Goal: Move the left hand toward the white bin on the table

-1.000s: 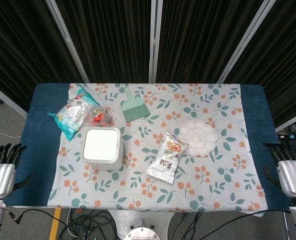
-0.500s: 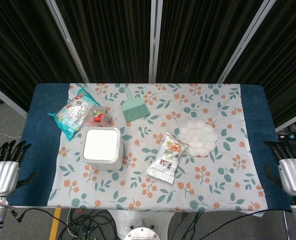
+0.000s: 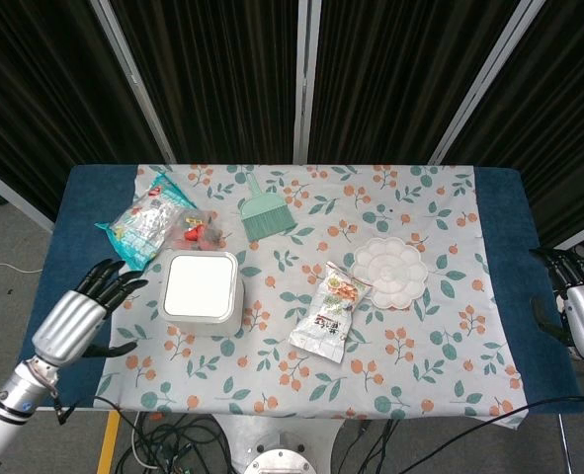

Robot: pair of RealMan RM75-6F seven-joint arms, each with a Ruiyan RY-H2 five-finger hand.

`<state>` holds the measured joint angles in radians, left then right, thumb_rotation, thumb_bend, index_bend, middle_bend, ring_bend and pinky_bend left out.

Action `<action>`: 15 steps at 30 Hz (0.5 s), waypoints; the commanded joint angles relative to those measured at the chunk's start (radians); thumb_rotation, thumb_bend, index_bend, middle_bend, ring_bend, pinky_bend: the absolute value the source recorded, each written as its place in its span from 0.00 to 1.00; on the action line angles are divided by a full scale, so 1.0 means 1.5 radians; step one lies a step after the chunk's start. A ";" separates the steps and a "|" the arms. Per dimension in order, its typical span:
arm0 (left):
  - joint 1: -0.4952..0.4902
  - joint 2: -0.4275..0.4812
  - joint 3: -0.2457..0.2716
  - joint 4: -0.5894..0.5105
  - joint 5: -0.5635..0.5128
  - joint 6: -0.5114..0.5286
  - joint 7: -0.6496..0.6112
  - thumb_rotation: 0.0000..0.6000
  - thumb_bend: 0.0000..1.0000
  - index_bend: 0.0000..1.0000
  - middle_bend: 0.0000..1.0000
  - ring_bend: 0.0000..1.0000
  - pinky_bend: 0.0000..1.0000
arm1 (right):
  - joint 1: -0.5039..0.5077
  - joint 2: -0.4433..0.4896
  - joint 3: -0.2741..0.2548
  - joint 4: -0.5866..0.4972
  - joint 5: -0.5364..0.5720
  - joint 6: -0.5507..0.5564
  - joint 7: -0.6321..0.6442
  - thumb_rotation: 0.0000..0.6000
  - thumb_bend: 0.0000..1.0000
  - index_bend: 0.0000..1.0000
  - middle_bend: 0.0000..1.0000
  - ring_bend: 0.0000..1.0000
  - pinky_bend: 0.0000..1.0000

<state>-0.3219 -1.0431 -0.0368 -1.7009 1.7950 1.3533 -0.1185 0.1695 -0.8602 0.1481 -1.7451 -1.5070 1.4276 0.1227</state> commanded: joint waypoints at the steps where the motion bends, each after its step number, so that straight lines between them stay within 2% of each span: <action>1: -0.043 0.012 0.001 -0.018 0.025 -0.038 -0.032 0.50 0.00 0.16 0.13 0.01 0.04 | 0.003 0.003 0.000 -0.002 0.000 -0.005 0.004 1.00 0.40 0.15 0.16 0.13 0.20; 8: -0.101 -0.002 -0.009 -0.024 0.007 -0.114 -0.017 0.44 0.00 0.16 0.16 0.01 0.04 | 0.006 -0.002 -0.003 0.003 -0.001 -0.006 0.012 1.00 0.40 0.15 0.16 0.13 0.20; 13: -0.125 -0.008 0.002 -0.025 -0.021 -0.165 -0.028 0.25 0.00 0.17 0.19 0.01 0.04 | 0.006 -0.008 -0.007 0.011 -0.005 -0.005 0.021 1.00 0.40 0.15 0.16 0.13 0.20; 15: -0.132 -0.009 0.006 -0.026 -0.033 -0.186 -0.018 0.20 0.00 0.17 0.19 0.01 0.04 | 0.007 -0.011 -0.008 0.015 -0.005 -0.007 0.025 1.00 0.40 0.15 0.16 0.13 0.20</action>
<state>-0.5080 -1.0525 -0.0345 -1.7380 1.7609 1.0941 -0.1528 0.1798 -0.8766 0.1361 -1.7232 -1.5146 1.4179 0.1593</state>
